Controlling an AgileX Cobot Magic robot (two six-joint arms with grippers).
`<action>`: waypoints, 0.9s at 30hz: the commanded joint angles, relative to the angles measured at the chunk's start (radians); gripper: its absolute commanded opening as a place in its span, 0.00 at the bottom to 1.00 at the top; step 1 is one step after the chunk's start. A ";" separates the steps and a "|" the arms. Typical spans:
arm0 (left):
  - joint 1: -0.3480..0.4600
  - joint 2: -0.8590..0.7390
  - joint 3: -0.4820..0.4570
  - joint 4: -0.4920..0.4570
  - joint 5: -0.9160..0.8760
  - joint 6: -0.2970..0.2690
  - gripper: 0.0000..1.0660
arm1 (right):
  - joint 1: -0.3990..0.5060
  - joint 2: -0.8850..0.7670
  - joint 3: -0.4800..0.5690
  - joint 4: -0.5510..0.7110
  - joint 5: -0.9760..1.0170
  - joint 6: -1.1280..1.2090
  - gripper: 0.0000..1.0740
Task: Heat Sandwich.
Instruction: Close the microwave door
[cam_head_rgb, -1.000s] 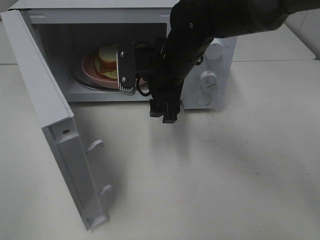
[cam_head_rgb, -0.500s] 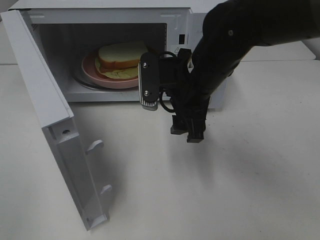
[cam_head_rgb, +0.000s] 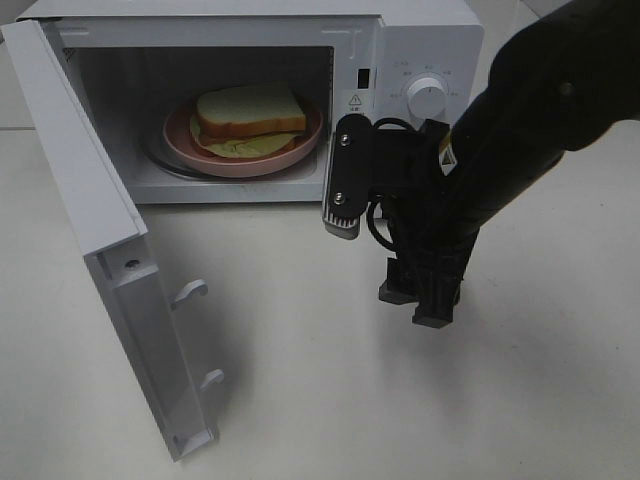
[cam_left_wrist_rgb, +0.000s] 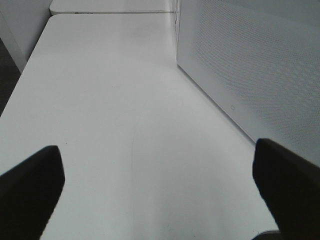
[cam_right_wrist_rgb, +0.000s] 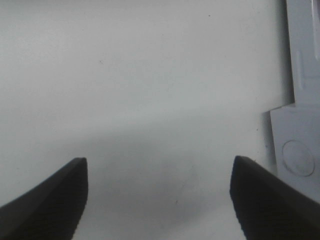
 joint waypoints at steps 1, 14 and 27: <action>0.001 -0.023 0.002 0.002 0.000 0.002 0.92 | 0.000 -0.058 0.041 0.001 0.002 0.111 0.71; 0.001 -0.023 0.002 0.002 0.000 0.002 0.92 | 0.000 -0.269 0.208 0.001 0.022 0.546 0.71; 0.001 -0.023 0.002 0.002 0.000 0.002 0.92 | 0.000 -0.486 0.225 0.001 0.328 0.706 0.71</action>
